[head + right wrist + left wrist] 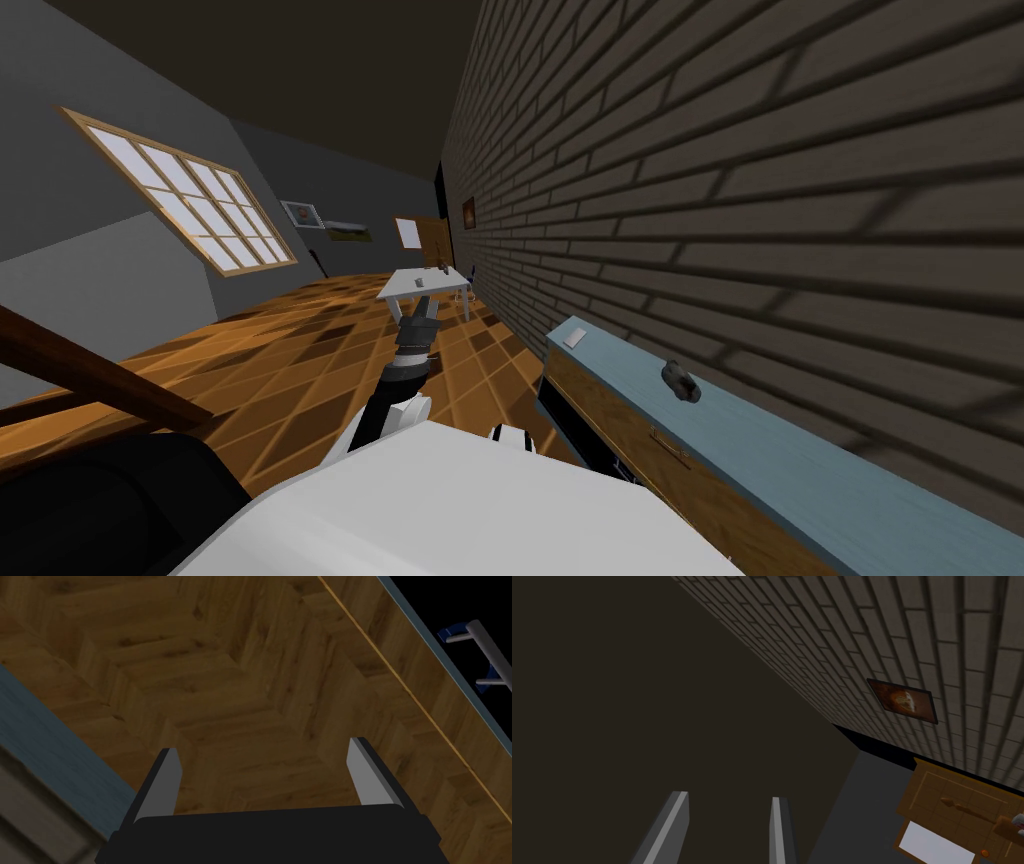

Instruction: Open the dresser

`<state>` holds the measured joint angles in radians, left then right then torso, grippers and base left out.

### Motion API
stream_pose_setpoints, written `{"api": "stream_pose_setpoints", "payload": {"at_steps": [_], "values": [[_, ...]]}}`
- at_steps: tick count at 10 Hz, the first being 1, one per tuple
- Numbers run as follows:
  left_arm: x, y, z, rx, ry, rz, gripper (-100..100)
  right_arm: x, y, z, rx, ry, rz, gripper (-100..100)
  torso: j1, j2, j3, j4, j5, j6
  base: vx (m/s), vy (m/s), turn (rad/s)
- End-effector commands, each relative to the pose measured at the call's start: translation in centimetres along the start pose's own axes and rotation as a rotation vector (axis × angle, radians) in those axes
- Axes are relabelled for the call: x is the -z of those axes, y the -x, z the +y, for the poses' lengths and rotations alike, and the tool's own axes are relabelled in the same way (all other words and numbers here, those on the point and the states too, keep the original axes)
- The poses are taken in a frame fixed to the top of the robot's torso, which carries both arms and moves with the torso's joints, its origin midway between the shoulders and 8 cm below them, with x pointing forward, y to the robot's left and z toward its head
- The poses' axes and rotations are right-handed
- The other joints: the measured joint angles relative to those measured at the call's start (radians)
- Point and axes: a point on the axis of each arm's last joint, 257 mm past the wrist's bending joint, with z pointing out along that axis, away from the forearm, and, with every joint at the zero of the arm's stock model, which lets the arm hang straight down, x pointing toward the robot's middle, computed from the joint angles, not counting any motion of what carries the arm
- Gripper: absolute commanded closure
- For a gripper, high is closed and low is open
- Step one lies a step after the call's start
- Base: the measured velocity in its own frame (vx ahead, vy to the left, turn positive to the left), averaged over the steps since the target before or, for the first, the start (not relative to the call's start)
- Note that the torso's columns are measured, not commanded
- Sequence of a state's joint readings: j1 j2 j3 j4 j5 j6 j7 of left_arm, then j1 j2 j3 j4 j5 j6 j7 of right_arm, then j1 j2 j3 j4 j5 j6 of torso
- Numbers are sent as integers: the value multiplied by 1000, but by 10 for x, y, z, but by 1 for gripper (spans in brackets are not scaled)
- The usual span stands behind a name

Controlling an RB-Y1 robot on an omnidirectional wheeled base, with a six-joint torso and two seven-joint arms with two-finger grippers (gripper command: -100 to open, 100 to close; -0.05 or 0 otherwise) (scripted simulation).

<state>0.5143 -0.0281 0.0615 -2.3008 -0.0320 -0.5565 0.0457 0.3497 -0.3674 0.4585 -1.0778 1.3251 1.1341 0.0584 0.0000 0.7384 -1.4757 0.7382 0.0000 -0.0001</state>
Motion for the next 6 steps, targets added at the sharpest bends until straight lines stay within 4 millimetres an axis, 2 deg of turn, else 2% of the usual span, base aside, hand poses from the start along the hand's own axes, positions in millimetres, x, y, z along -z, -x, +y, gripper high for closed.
{"api": "stream_pose_setpoints", "payload": {"at_steps": [1,6], "values": [[0,0,0,0,0,0,0,-1,6,-15,76,-72,-61,-100,0,0,0,0,0,0,41,-11,61],[0,0,0,0,0,0,0,3,25,-33,160,-165,-166,-100,0,0,0,0,0,0,27,-7,30]]}}
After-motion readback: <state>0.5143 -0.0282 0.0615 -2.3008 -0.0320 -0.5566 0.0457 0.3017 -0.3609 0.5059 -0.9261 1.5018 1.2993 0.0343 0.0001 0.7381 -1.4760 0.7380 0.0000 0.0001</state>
